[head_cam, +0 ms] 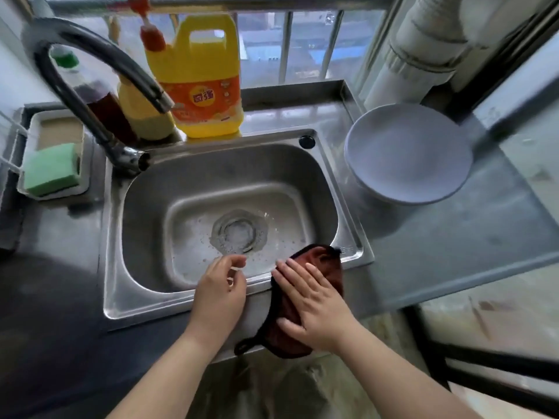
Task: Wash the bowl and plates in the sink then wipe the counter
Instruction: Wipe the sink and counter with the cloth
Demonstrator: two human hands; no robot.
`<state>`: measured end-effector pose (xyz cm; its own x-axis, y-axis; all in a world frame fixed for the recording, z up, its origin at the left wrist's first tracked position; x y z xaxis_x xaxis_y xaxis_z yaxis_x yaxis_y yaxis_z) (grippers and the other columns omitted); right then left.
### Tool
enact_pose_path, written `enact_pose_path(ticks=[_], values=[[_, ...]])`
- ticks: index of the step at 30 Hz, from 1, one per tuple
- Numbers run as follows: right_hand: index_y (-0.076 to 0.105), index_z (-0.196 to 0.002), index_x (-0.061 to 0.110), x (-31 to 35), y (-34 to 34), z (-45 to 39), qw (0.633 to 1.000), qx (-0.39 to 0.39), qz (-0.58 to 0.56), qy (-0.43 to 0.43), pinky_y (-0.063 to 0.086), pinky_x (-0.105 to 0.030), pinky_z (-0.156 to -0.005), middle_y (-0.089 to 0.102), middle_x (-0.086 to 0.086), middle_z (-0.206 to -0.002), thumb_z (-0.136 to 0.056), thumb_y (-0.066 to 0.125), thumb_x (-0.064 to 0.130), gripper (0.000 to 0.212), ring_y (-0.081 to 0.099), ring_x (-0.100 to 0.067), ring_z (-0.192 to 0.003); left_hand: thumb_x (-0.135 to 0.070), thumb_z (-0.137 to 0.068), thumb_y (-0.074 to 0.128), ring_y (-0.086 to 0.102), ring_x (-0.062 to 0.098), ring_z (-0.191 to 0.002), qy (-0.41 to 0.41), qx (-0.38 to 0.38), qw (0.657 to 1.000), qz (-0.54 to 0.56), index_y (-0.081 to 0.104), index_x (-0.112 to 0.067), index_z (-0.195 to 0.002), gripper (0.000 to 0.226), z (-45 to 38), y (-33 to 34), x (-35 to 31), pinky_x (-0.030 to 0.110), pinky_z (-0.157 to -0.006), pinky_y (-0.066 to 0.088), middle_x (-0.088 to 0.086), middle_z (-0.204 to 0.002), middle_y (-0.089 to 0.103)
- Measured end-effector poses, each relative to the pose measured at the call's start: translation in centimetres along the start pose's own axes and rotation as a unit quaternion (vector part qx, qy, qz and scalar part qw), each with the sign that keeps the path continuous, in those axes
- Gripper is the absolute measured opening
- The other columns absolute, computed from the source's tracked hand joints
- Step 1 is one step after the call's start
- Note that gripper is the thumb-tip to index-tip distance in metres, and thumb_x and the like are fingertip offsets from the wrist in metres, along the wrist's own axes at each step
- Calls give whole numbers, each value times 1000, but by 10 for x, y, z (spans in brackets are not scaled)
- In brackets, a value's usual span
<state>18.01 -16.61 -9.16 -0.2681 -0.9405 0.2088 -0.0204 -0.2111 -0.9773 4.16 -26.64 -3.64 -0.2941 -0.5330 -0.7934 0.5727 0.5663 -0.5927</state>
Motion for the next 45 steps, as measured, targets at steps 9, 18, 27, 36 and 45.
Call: enact_pose_path(ticks=[9,18,27,36,45], values=[[-9,-150,32,-200,-33,55,977,37,9,210,-2,-27,-116,3,2,-159,-82,35,59,85,-6,-8,-145,1,-88,57,60,5,-82,42,7,999,14,61,-23,-98,26,-22,47,-52,3,-69,42,-13,-94,61],[16,-152,27,-306,-64,71,995,60,10,76,11,-33,-117,17,1,-158,-84,46,58,81,20,-16,-144,-14,-83,56,55,-10,-79,158,56,986,-10,66,-16,-93,15,-31,163,-146,-1,-70,38,-18,-87,60],[29,-148,13,-322,-62,62,992,23,-23,122,16,-39,-113,24,-6,-155,-85,43,58,79,19,-20,-144,-28,-87,49,59,-2,-78,200,118,972,-27,65,-20,-101,23,-24,255,-232,12,-70,49,-15,-91,62],[-13,-147,28,-461,-90,119,959,55,19,278,-15,-28,-115,-15,6,-158,-80,9,66,79,-19,-8,-143,-24,-94,52,57,-5,-85,44,167,984,-42,54,-41,-100,18,-41,325,-231,2,-74,38,-14,-98,61],[23,-151,24,-393,-80,112,997,59,5,45,8,-34,-117,13,1,-158,-82,46,58,80,14,-16,-146,-18,-93,54,54,-5,-90,58,161,984,-49,61,-26,-105,16,-44,336,-236,3,-79,35,-20,-96,56]])
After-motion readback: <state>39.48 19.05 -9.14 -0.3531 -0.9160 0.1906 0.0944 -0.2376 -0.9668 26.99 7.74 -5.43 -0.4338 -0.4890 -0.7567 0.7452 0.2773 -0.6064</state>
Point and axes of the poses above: each hand's wrist, its own z-axis away from the middle knuckle, its own y-axis out of the palm, x = y × z, the point moved 7 cm from there along -z, towards the middle knuckle
